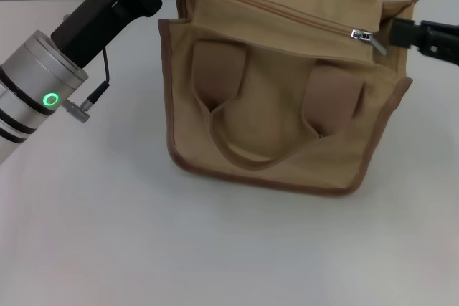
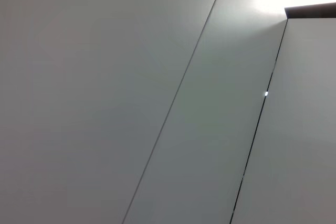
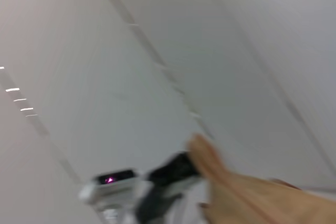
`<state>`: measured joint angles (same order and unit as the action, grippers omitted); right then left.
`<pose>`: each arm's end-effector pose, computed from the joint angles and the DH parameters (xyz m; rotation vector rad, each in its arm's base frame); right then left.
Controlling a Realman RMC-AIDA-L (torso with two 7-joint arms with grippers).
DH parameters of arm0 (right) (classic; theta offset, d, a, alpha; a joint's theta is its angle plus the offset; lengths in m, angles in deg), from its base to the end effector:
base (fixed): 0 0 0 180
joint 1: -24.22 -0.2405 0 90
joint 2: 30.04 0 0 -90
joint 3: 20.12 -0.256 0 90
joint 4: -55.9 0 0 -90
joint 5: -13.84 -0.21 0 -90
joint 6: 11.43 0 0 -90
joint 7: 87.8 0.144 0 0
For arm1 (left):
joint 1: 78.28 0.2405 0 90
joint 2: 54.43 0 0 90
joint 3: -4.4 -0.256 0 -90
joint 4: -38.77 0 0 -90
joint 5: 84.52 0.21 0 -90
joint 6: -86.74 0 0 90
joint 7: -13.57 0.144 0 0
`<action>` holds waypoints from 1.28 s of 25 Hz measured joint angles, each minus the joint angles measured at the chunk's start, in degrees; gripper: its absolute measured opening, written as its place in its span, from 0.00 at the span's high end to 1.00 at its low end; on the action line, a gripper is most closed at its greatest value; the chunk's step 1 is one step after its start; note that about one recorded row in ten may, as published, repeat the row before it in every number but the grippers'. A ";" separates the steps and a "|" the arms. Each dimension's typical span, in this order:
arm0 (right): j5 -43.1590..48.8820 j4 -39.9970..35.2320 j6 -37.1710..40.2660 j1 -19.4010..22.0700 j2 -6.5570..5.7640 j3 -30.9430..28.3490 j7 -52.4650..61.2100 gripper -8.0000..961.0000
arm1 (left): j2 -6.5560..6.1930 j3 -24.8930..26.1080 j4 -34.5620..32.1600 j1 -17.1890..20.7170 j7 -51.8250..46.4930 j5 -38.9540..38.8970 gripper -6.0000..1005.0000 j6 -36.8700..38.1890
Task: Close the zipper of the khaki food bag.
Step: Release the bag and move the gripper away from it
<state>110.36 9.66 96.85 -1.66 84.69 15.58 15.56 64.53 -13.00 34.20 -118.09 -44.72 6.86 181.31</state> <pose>0.2391 0.3088 0.0889 -2.6261 0.8732 1.2320 -0.2036 0.3528 -0.0066 -2.1043 -0.5998 -1.5872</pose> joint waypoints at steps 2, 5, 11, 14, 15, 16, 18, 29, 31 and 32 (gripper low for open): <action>-0.87 5.54 6.44 -0.30 -1.70 0.34 -8.60 0.80 | 0.01 0.00 0.00 0.00 -0.03 0.00 0.88 -0.11; 0.29 7.57 9.29 -0.20 -2.12 1.15 -14.50 0.71 | 0.02 0.00 0.00 0.06 -0.11 0.00 0.88 -0.53; 11.09 8.85 11.49 1.85 0.35 1.90 -32.56 0.45 | -0.07 -0.11 -0.20 0.78 -0.11 0.02 0.88 -1.19; 16.13 9.94 9.06 2.68 2.13 1.70 -37.88 0.35 | -0.16 -0.03 -0.45 1.26 -0.12 0.03 0.88 -1.25; 17.19 10.79 7.69 2.90 2.46 1.72 -39.47 0.32 | -0.19 -0.01 -0.49 1.39 -0.12 0.04 0.88 -1.42; 17.97 11.71 6.32 3.10 2.68 1.79 -40.97 0.29 | -0.22 0.00 -0.52 1.47 -0.13 0.04 0.88 -1.74; 18.54 14.47 3.86 3.29 2.84 1.95 -44.26 0.26 | -0.24 0.00 -0.56 1.59 -0.14 0.05 0.88 -2.32; 18.67 18.07 2.36 2.68 2.86 1.52 -47.92 0.26 | -0.20 1.95 -0.61 3.27 0.40 0.14 0.87 -3.13; 18.68 18.08 2.28 2.58 2.87 1.51 -47.95 0.26 | -0.16 2.36 -0.55 3.80 0.44 0.13 0.87 -3.07; 18.68 18.09 2.17 2.57 2.90 1.50 -47.96 0.26 | -0.16 2.58 -0.47 4.15 0.43 0.13 0.87 -3.07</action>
<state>129.04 27.75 99.01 0.91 87.59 17.08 -32.40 64.38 -10.42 33.73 -113.95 -44.29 6.99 178.24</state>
